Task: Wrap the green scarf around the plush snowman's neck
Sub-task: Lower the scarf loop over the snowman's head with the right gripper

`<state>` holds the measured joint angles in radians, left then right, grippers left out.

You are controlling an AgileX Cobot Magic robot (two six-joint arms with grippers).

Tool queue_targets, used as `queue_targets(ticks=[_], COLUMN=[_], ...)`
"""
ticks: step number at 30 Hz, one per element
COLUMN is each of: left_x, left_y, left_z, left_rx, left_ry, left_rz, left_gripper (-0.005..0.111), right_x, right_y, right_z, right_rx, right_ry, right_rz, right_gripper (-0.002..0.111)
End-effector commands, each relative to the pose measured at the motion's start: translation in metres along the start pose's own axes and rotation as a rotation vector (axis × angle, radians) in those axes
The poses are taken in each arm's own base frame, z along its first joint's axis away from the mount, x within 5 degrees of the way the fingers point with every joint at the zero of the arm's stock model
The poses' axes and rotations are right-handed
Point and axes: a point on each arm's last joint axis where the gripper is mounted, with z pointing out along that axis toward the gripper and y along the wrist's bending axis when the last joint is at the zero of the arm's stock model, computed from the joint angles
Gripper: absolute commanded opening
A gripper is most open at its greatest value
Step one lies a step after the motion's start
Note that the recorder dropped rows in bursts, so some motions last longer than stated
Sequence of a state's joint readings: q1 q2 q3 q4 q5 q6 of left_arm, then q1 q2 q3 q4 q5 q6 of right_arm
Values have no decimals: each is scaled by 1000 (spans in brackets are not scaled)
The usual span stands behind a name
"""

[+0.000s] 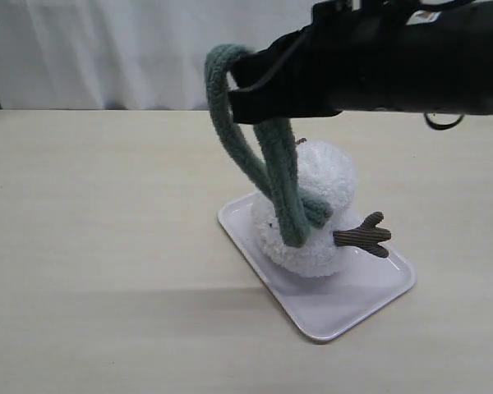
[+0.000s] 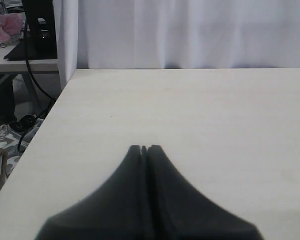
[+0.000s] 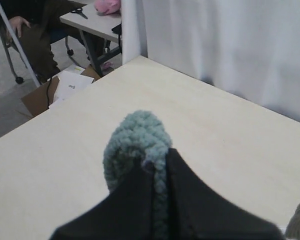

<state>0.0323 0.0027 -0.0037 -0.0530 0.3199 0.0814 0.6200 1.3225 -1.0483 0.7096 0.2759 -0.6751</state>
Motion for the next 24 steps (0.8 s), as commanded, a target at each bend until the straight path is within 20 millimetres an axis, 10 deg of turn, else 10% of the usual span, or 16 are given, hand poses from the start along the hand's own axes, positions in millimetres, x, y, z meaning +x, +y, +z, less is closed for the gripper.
queue_targets(ticks=[1,13,24], left_x=[0,0,0], left_y=[0,0,0], left_z=[0,0,0], left_rx=[-3,-3,-3], left_ry=[-15,-15,-15], left_rz=[-8,-8,-8], left_gripper=[0,0,0], right_x=[6,1,43], right_y=[3,13,-4], right_z=[19,14,48], right_rx=[19,-73,46], right_ry=[0,59,127], right_rz=[-3,68,39], right_gripper=[4,4,4])
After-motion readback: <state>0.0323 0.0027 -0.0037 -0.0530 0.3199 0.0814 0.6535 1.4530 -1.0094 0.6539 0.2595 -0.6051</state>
